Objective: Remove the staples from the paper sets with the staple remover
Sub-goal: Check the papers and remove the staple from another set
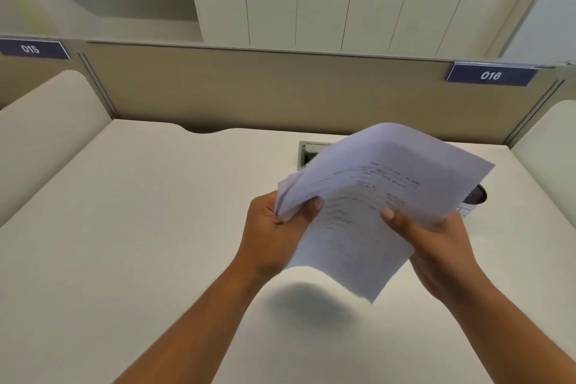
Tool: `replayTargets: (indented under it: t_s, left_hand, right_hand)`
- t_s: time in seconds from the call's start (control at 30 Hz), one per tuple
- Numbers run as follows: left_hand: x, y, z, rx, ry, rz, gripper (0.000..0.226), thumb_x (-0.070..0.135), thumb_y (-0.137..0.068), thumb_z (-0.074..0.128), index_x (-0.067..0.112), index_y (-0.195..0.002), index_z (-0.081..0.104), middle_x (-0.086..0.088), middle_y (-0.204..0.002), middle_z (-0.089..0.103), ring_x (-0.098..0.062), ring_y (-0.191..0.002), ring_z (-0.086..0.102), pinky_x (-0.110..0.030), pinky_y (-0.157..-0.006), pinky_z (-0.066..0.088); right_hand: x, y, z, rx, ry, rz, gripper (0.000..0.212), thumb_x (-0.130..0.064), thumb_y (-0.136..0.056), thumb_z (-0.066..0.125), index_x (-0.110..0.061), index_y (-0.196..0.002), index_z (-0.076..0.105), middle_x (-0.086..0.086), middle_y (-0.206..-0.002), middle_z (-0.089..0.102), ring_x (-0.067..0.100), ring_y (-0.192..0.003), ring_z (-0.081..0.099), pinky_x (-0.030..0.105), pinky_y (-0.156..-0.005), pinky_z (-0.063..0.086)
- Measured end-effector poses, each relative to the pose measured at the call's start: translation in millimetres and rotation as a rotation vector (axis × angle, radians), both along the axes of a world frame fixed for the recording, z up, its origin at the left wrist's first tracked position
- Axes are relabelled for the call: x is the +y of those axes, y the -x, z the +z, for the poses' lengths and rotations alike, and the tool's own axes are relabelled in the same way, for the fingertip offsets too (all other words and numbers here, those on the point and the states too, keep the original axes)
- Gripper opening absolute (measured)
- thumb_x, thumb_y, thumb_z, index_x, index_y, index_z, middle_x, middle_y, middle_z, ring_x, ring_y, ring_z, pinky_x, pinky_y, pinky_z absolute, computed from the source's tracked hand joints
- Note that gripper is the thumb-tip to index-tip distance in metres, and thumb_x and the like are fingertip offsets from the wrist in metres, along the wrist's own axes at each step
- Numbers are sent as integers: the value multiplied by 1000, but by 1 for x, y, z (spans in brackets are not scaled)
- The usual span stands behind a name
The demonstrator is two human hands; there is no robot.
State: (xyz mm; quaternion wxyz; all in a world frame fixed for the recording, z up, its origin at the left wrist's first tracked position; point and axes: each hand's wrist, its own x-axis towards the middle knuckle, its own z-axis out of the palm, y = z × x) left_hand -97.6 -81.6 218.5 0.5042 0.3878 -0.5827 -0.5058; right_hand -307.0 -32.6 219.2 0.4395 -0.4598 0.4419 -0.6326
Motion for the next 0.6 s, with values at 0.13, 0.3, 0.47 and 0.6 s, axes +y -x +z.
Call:
replayTargets:
  t_s: [0.13,0.3,0.47,0.6]
  left_hand:
    - [5,1,0,12,92,40,29,24,-80,79,38,-103,69,14,-100,76,-14,-95,71,-26,-77,61]
    - [6,1,-11,-12,84,137,41,54,-75,66,34,-110,68,21,-103,72,-10,-101,66,-25,-77,61]
    - [5,3,-15,90,95,81,36,48,-88,45,31,-97,76,4,-90,75,-20,-89,69,-25,-66,56]
    - [-1,3,-16,91,93,66,37,52,-86,39,39,-93,74,10,-91,75,-16,-90,68,-25,-67,56]
  right_hand:
    - [-2,-4,6,63,65,-43,35,-9,-78,67,-31,-104,74,0,-105,76,24,-98,72,40,-82,59]
    - [0,-3,-1,133,6,-43,37,-29,-70,72,-35,-106,75,-1,-108,74,20,-98,69,30,-72,59]
    - [2,-1,-17,132,-10,-28,29,-17,-76,72,-28,-102,76,4,-100,77,21,-92,72,28,-71,59]
    - [0,2,-32,117,-64,-7,32,-10,-77,71,-31,-102,75,4,-102,77,23,-93,72,29,-71,59]
